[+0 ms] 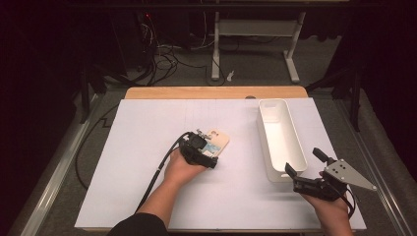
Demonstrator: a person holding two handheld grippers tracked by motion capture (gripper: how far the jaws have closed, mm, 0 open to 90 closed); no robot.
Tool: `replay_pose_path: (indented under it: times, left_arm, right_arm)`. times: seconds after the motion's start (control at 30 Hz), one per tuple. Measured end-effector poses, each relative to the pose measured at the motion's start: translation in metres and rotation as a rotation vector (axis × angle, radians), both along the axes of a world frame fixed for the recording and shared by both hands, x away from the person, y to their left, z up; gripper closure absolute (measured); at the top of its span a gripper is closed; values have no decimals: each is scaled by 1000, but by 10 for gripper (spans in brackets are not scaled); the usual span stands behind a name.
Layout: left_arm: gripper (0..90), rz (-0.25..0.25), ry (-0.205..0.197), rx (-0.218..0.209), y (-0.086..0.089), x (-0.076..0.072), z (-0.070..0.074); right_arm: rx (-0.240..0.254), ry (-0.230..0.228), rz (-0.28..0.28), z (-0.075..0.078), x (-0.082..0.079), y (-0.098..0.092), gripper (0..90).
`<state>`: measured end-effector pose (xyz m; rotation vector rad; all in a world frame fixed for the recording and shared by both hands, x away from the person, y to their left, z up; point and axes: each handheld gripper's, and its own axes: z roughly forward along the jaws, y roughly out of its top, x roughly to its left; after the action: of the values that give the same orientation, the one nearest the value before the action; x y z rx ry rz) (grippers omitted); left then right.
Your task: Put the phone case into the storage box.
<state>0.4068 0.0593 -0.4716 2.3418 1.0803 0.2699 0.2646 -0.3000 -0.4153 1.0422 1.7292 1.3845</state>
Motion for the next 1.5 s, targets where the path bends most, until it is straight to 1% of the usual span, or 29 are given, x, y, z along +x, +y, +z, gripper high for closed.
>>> replay_pose_path:
  times: [0.07, 0.2, 0.63, 0.9, 1.17, 1.23, 1.27, 1.5]
  left_arm:
    - [23, -7, 2, 2, 0, 0, 1]
    - [86, -16, 3, 3, 1, -2, 3]
    - [99, -11, 3, 0, 1, -2, 3]
    - [106, -20, 0, 3, 1, -3, 4]
    - [108, -20, -3, -11, 3, -4, 7]
    - [108, -22, -6, -24, 3, -5, 8]
    - [108, -20, -12, -25, 4, -5, 9]
    - [110, -22, -18, -37, 6, -7, 10]
  right_arm:
    - [0, 0, 1, 0, 0, 0, 2]
    - [4, 0, -1, 0, 0, 0, 2]
    - [10, 3, -2, 0, 1, 0, 2]
    - [13, 4, -5, -1, 1, -1, 2]
    - [14, 4, -6, -1, 1, -1, 2]
    - [14, 3, -6, -1, 1, -2, 2]
    - [13, 4, -6, -1, 1, -2, 2]
    - [14, 5, -7, -1, 1, -1, 2]
